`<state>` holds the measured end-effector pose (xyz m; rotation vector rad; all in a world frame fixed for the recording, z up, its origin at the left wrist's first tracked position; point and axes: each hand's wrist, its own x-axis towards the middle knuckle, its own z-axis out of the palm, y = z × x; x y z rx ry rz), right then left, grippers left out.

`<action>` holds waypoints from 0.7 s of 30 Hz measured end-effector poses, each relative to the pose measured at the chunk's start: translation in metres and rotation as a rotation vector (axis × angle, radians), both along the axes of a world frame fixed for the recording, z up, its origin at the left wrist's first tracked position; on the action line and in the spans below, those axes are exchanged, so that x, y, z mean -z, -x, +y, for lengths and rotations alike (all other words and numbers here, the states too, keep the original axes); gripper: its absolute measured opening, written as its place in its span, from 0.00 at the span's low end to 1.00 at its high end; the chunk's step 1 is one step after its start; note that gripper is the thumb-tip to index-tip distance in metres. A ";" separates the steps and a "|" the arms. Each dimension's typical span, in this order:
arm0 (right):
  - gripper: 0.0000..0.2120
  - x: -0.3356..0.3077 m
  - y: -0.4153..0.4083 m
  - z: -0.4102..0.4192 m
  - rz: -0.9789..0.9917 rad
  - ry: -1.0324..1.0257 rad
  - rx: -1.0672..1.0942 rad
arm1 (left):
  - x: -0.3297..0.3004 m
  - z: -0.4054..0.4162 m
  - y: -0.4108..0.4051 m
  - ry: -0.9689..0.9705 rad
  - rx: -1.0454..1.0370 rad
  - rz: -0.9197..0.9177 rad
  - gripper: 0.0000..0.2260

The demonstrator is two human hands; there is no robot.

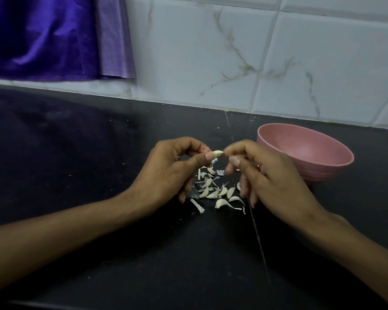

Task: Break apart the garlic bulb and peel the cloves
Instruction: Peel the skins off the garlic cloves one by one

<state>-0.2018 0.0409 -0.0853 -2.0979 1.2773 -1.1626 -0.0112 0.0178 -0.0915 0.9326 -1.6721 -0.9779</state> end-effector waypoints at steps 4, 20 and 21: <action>0.10 0.004 -0.001 -0.002 -0.137 -0.084 -0.086 | 0.001 0.001 0.002 -0.042 0.041 0.001 0.12; 0.03 -0.001 -0.005 -0.003 -0.409 -0.161 -0.075 | 0.000 0.000 -0.003 0.079 0.057 -0.023 0.04; 0.03 -0.002 -0.005 -0.002 -0.413 -0.170 -0.080 | 0.000 0.001 -0.003 0.084 0.064 -0.007 0.06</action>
